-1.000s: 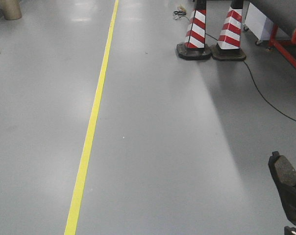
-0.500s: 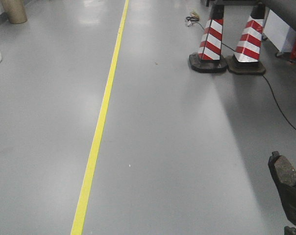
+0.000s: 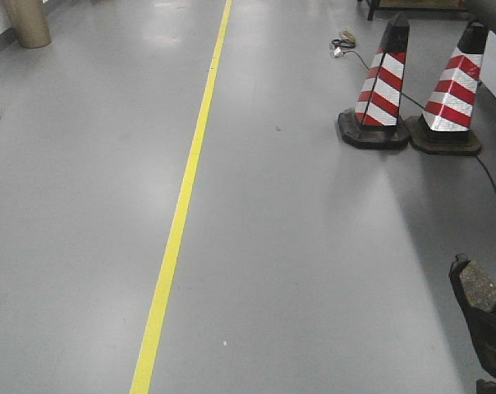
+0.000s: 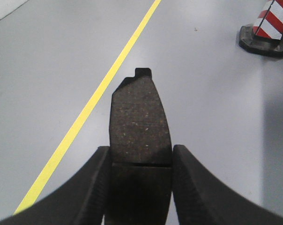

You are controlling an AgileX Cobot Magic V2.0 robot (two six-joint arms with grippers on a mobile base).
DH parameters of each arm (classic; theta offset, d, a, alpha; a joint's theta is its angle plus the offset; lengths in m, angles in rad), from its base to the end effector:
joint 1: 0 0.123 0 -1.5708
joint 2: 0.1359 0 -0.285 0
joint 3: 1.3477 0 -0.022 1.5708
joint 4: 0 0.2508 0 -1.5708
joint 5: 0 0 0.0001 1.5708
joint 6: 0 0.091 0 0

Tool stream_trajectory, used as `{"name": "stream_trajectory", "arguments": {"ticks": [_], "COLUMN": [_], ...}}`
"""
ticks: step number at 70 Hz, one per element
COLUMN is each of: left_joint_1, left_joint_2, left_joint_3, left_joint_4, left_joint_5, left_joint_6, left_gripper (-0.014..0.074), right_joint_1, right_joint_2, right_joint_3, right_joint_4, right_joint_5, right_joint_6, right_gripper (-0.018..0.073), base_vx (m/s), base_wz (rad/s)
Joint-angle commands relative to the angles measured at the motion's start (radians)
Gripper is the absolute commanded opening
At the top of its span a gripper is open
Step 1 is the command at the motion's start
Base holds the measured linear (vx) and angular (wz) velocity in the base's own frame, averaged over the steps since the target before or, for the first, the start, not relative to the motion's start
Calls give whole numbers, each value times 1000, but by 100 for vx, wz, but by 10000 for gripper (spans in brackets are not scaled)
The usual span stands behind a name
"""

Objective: Move and align brake pads A on conveyor
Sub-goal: 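Drive forward along the yellow floor line past the cones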

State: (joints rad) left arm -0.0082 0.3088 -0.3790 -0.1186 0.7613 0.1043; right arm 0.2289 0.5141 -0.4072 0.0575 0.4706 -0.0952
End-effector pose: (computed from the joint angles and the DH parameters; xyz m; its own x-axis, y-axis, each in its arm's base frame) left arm 0.0617 -0.0079 0.2553 -0.5635 0.0228 -0.8258 0.0858 0.9958 -0.0311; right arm 0.1013 0.0260 0.2697 -0.4466 -0.1492 -0.8822 -0.2691 0.9627 -0.0265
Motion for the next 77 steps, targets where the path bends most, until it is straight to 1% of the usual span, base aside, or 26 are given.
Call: {"name": "stream_trajectory", "arguments": {"ticks": [1,77], "left_joint_1": [-6,-6], "left_joint_2": [5,5], "left_joint_3": [-28,-28], "left_joint_4": [-11,-11], "left_joint_5": [-84,-84], "left_joint_6": [-4,-4], "left_gripper": [157,157], "right_joint_1": [-2,-2], "right_joint_2": [1,1], "right_joint_3": [-32,-32], "right_joint_4": [-4,-4], "right_joint_5": [-88,-88], "right_joint_6": [-9,-9], "right_gripper": [100,100], "base_vx": [59,57], "base_wz": [1,0]}}
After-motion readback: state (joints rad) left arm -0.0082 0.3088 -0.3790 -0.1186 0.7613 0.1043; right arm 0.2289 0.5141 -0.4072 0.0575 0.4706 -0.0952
